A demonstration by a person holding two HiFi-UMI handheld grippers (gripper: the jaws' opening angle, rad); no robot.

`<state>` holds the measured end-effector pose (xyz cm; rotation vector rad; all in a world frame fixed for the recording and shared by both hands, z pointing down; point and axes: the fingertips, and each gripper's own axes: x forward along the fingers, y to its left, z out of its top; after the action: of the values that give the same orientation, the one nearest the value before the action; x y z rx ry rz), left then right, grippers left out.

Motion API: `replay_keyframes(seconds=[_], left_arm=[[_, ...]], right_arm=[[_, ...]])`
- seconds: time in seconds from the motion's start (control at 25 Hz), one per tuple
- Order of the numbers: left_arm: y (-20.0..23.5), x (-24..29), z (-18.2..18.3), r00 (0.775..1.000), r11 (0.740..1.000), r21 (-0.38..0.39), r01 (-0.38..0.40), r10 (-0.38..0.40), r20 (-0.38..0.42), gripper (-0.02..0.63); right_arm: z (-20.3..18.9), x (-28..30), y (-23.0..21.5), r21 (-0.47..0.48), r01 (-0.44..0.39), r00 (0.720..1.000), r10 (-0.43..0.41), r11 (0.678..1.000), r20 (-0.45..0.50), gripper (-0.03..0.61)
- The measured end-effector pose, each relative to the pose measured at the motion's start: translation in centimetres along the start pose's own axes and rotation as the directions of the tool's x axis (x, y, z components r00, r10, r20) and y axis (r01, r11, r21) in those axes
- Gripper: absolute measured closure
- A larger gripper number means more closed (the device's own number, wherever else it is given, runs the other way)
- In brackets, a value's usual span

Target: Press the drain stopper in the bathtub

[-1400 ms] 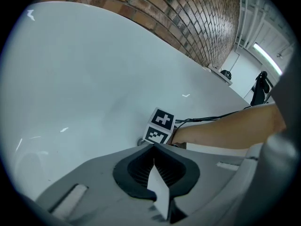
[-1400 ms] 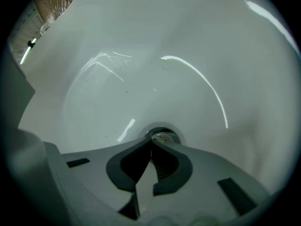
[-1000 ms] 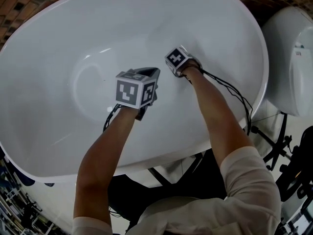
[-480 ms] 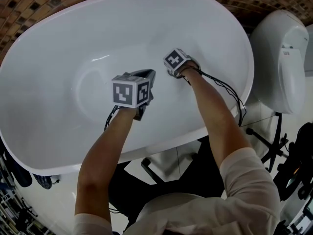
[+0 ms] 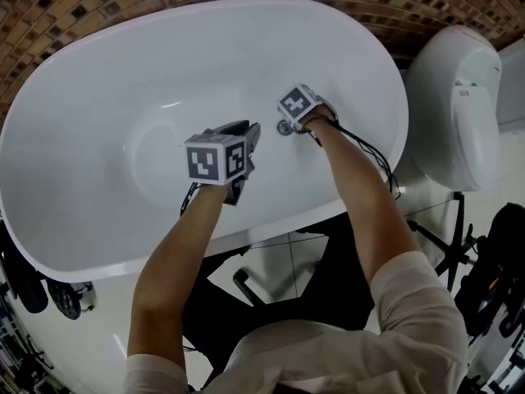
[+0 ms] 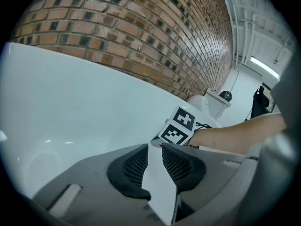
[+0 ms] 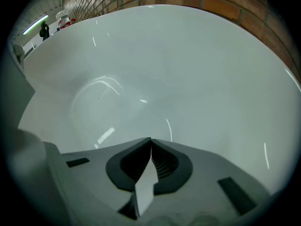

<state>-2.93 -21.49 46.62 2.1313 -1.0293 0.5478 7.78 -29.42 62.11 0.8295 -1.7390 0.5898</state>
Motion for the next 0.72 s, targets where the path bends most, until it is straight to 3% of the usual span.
replay_keyframes(seconds=[0.2,0.72], left_arm=[[-1.2,-2.0,1.4,0.998,1.000,0.000,-0.003,0.003,0.059,0.517],[-5.4,-7.7,2.7,0.983,1.000,0.022,0.020,-0.024,0.180,0.517]], right_arm=[[0.9,-3.3,0.6,0.015,-0.009,0.999,0.009,1.000,0.048,0.561],[1.8,-13.0,-0.2,0.044,0.103,0.980,-0.109,0.994,0.165,0.561]])
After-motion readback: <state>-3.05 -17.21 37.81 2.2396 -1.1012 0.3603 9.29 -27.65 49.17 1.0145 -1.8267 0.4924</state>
